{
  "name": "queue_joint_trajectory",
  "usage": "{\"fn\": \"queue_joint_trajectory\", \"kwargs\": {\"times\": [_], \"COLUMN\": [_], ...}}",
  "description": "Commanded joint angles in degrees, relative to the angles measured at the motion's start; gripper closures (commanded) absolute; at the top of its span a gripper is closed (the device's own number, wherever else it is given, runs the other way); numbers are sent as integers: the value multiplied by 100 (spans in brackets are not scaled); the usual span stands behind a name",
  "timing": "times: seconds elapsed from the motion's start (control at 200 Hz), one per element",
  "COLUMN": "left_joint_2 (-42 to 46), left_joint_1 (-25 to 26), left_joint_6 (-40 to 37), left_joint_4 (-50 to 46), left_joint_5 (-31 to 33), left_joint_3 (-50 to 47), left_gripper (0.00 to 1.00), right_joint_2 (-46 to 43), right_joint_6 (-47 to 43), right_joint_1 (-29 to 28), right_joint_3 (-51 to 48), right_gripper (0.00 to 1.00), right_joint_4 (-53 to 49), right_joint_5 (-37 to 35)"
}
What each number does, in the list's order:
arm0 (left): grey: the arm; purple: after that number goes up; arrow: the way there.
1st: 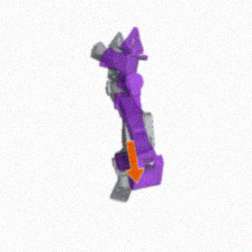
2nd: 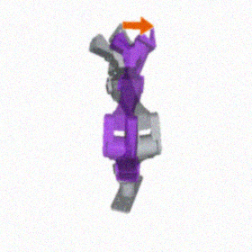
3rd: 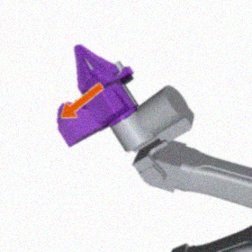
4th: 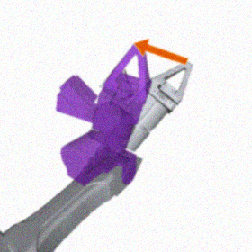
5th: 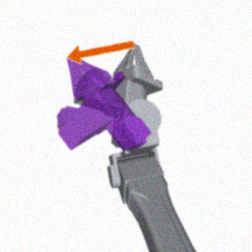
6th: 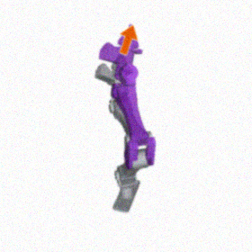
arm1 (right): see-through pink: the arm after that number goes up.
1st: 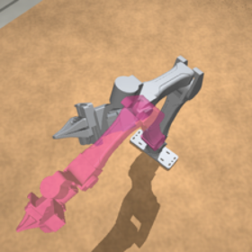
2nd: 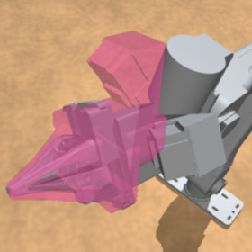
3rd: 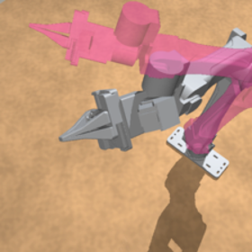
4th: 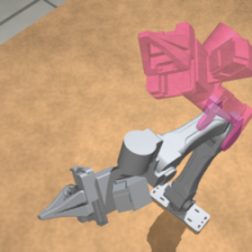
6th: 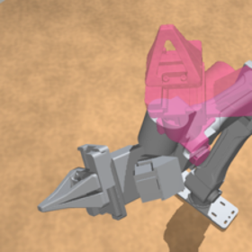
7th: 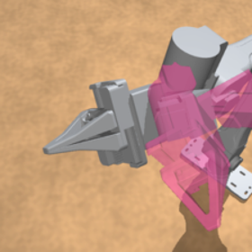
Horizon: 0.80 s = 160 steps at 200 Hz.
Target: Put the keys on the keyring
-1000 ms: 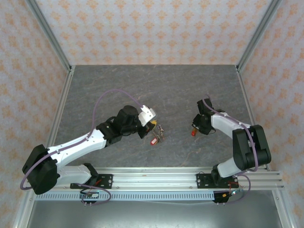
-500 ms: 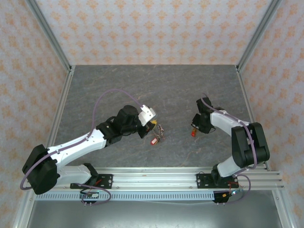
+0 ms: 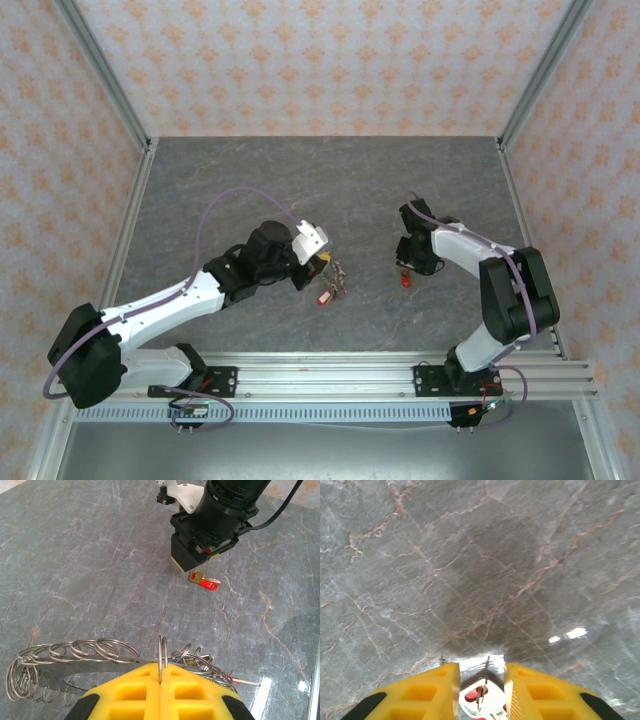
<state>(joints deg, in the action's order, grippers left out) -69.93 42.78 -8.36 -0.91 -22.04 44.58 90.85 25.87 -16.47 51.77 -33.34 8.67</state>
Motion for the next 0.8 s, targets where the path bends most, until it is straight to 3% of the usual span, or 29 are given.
{"fn": "queue_joint_trajectory", "kwargs": {"times": [0.0, 0.285, 0.796], "left_joint_2": [33, -10, -11], "left_joint_1": [36, 32, 37], "left_joint_6": [88, 71, 65], "left_joint_4": [324, 325, 271], "left_joint_5": [-15, -87, -41], "left_joint_3": [267, 296, 288], "left_gripper": [100, 100, 100], "right_joint_2": [-368, -377, -139], "right_joint_6": [114, 572, 673], "right_joint_1": [-20, -22, -31], "right_joint_3": [30, -248, -184], "right_gripper": [69, 72, 81], "right_joint_4": [-324, -6, 30], "right_joint_5": [-507, 69, 250]}}
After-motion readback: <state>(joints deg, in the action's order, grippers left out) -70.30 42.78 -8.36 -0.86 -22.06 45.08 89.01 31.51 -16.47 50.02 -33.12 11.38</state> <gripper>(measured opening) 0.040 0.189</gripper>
